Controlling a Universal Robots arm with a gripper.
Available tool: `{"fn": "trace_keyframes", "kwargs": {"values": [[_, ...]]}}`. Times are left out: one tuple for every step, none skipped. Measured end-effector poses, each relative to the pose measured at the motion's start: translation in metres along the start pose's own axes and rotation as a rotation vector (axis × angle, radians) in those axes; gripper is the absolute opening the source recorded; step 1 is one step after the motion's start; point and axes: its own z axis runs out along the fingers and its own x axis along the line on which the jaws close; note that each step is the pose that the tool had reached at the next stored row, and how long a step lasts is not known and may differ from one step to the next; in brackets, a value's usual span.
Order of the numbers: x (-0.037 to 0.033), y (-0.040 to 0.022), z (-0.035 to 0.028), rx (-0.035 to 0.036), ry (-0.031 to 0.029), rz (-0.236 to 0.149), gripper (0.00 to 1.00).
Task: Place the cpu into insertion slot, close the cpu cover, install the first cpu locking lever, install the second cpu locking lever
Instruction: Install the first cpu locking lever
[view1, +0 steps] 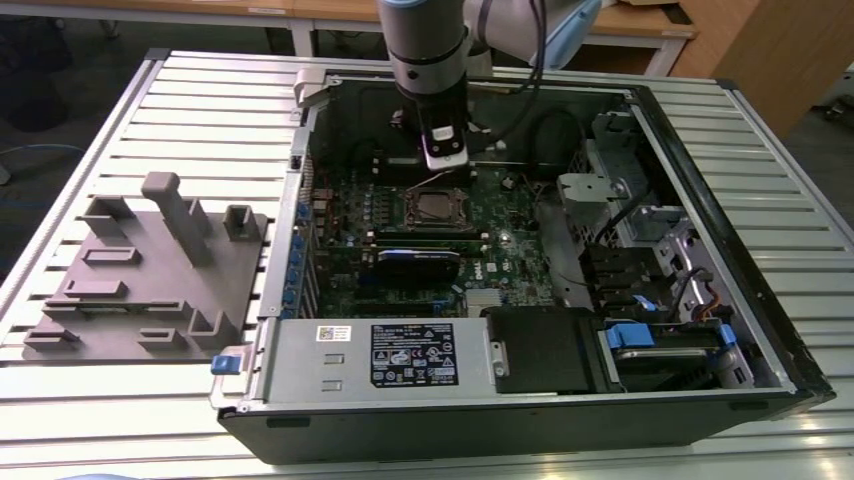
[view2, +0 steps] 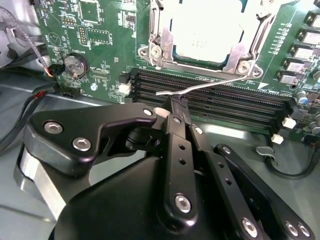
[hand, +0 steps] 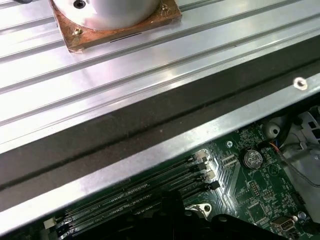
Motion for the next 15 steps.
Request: {"fn": "trace_keyframes", "kwargs": {"values": [[-0.0001, 0.0003, -0.0010, 0.0001, 0.0000, 0.000, 0.10], [-0.0002, 0.0005, -0.0018, 0.0001, 0.0000, 0.000, 0.10], [-0.0002, 0.0008, -0.0027, 0.0000, 0.0000, 0.000, 0.10], [-0.0003, 0.0010, -0.0034, 0.0000, 0.0000, 0.000, 0.10], [-0.0004, 0.0012, -0.0040, 0.0001, 0.0000, 0.000, 0.10], [-0.0004, 0.0013, -0.0046, 0.0001, 0.0000, 0.000, 0.10], [-0.0005, 0.0015, -0.0052, 0.0001, 0.0000, 0.000, 0.10], [-0.0005, 0.0016, -0.0056, 0.0001, 0.0000, 0.000, 0.10], [-0.0005, 0.0017, -0.0057, -0.0002, -0.0001, 0.000, 0.10], [-0.0005, 0.0017, -0.0057, -0.0003, -0.0001, 0.000, 0.10], [-0.0005, 0.0017, -0.0058, -0.0003, -0.0001, 0.000, 0.10], [-0.0005, 0.0018, -0.0060, 0.0000, 0.0000, 0.000, 0.10], [-0.0006, 0.0018, -0.0060, 0.0000, 0.0000, 0.000, 0.10], [-0.0005, 0.0018, -0.0060, 0.0000, -0.0001, 0.000, 0.10], [0.0001, 0.0015, -0.0063, 0.0002, -0.0002, 0.000, 0.10]]}}
